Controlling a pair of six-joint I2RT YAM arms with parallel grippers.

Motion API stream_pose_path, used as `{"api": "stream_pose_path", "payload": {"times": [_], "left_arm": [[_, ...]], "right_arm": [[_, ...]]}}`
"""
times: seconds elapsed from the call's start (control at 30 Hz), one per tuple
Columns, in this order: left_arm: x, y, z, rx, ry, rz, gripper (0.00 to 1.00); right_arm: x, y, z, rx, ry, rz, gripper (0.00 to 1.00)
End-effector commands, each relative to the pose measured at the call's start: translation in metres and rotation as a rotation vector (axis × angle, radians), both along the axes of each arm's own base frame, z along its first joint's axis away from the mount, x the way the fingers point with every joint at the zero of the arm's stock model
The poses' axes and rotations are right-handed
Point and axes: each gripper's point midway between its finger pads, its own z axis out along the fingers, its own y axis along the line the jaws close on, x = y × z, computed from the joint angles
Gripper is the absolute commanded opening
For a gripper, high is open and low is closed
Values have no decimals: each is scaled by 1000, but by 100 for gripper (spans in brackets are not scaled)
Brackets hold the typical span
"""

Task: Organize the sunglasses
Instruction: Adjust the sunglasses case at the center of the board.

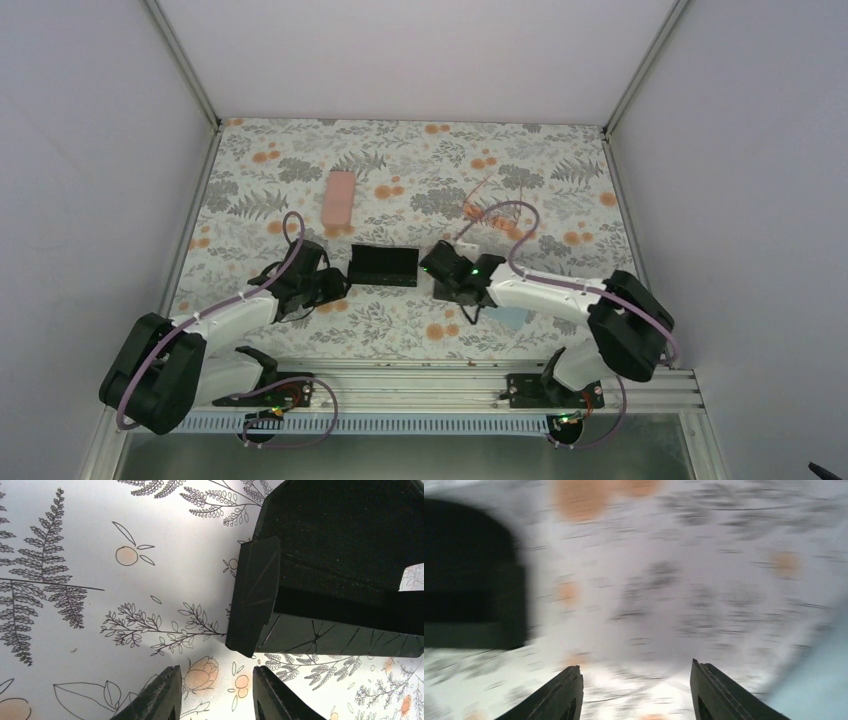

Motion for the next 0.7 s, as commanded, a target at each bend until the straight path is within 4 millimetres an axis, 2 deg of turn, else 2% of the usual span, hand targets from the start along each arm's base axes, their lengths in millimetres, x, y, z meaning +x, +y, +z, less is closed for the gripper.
{"api": "stream_pose_path", "payload": {"times": [0.0, 0.1, 0.2, 0.47, 0.67], "left_arm": [[6, -6, 8, -27, -34, -13, 36], [1, -7, 8, -35, -38, -11, 36], [-1, -12, 15, -46, -69, -12, 36], [2, -31, 44, -82, -178, -37, 36], [-1, -44, 36, -79, -156, -66, 36]], "right_arm": [[-5, -101, -11, -203, -16, -296, 56], [-15, -126, -23, -224, 19, -337, 53], [-22, -130, -29, -199, 45, -340, 51], [-32, -113, -51, -95, 121, -273, 42], [-28, -86, -54, 2, 144, -167, 23]]}}
